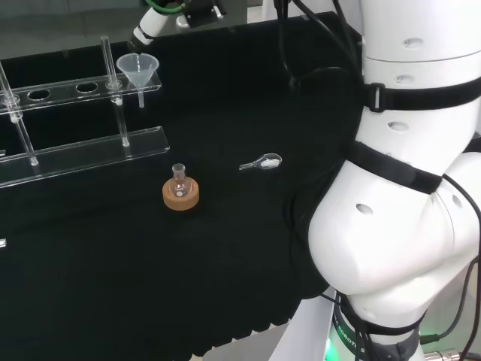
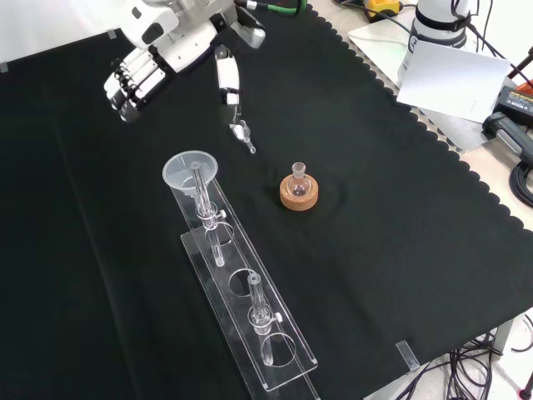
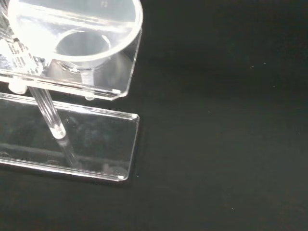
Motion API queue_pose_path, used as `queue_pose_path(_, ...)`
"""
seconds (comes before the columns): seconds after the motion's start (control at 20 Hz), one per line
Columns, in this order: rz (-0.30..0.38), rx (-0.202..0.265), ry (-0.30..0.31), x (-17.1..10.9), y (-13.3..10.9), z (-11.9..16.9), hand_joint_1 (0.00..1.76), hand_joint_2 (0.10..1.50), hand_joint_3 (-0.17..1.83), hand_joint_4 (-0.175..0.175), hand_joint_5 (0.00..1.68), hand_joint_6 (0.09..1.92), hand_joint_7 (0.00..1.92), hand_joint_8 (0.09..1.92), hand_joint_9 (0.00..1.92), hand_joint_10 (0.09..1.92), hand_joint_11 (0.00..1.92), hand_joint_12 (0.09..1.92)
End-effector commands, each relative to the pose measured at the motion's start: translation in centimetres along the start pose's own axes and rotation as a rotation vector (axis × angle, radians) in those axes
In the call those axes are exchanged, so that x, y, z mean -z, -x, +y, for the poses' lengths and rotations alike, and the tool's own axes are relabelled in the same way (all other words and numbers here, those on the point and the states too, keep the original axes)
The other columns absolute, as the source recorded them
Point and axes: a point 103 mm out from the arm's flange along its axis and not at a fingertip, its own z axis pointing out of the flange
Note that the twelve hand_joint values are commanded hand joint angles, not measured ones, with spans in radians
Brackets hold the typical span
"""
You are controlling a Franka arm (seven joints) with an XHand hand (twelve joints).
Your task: Pick up the funnel from the transparent funnel stand.
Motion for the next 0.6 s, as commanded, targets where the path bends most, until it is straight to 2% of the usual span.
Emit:
queue_pose_path(0.05, -0.002, 0.034, -0.026, -0.5, -1.8, -0.1, 0.55, 0.61, 0.06, 0.011, 0.00, 0.09, 0.00, 0.09, 0.00, 0.09, 0.00, 0.09)
queue_pose_path(0.35, 0.020, 0.048, -0.052, -2.2, -3.6, 0.6, 0.55, 0.61, 0.06, 0.009, 0.00, 0.09, 0.00, 0.09, 0.00, 0.09, 0.00, 0.09)
queue_pose_path(0.6, 0.044, 0.047, -0.079, -3.0, -3.6, 1.2, 0.55, 0.62, 0.06, 0.007, 0.00, 0.09, 0.00, 0.09, 0.00, 0.09, 0.01, 0.09)
